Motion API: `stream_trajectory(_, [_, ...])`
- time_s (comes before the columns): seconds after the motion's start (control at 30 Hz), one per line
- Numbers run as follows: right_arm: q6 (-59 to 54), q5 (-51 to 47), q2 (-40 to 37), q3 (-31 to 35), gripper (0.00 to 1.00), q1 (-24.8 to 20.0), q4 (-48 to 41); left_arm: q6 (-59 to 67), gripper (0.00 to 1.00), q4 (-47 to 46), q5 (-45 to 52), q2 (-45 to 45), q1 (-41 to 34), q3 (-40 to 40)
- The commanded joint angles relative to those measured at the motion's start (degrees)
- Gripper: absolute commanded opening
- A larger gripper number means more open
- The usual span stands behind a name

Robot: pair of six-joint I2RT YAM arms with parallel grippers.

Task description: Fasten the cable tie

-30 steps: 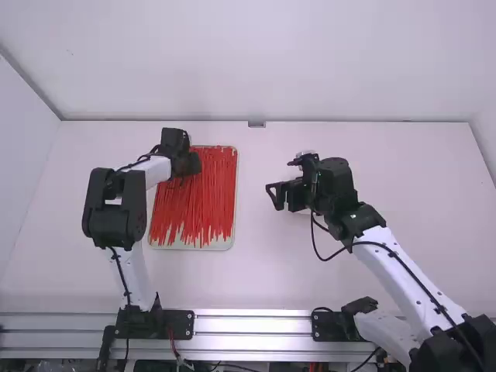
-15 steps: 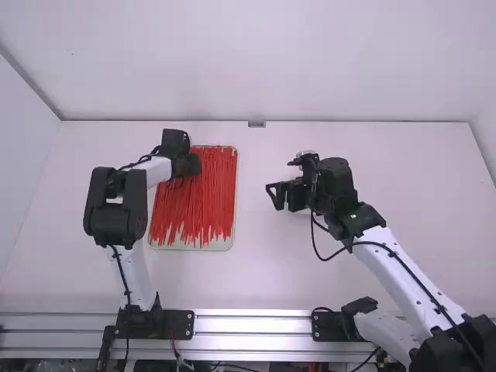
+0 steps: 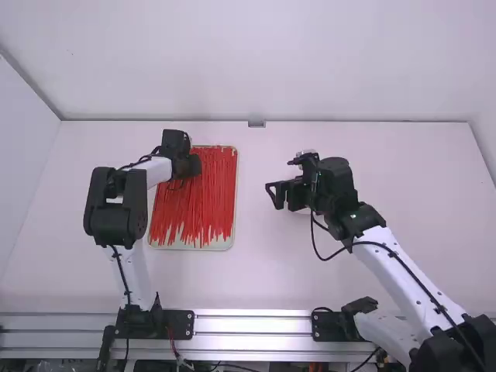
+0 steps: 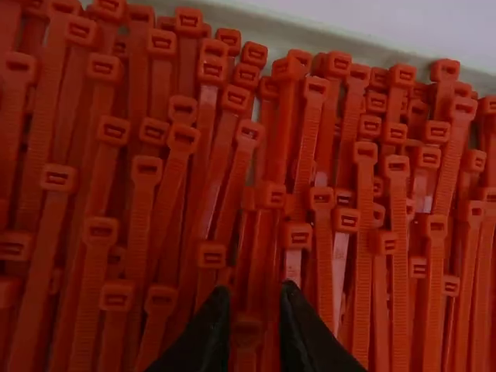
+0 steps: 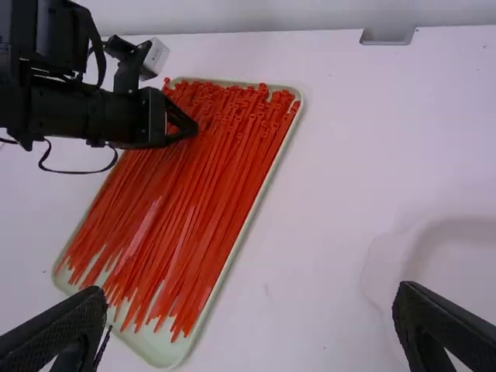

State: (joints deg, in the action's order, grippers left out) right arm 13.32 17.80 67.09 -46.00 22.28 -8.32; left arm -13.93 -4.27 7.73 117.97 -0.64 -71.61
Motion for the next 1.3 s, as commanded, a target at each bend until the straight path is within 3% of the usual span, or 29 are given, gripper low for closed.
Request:
stream_trajectory(0.0, [-0.07, 0.42, 0.09, -0.2, 0.98, -0.15, 0.17, 0.46, 0.17, -0.24, 0.76, 1.09, -0.52, 0.87])
stream_trajectory(0.5, [0.55, 0.39, 0.09, -0.2, 0.98, -0.07, 0.22, 0.15, 0.07, 0.39, 0.2, 1.07, -0.42, 1.68])
stream_trajectory(0.87, [1.01, 0.37, 0.09, -0.2, 0.98, -0.11, 1.07, -0.63, 0.02, -5.2, 1.68, -2.14, 0.81, -8.98])
stream_trajectory(1.0, [0.98, 0.92, 0.09, -0.2, 0.98, -0.07, 2.95, -0.68, 0.02, -9.44, 1.14, -6.32, 0.28, -13.51])
stream_trajectory(1.27, [1.03, 4.59, 0.09, -0.2, 0.98, -0.22, 8.17, 0.44, 0.02, -12.87, 0.22, -21.18, 0.33, -11.74])
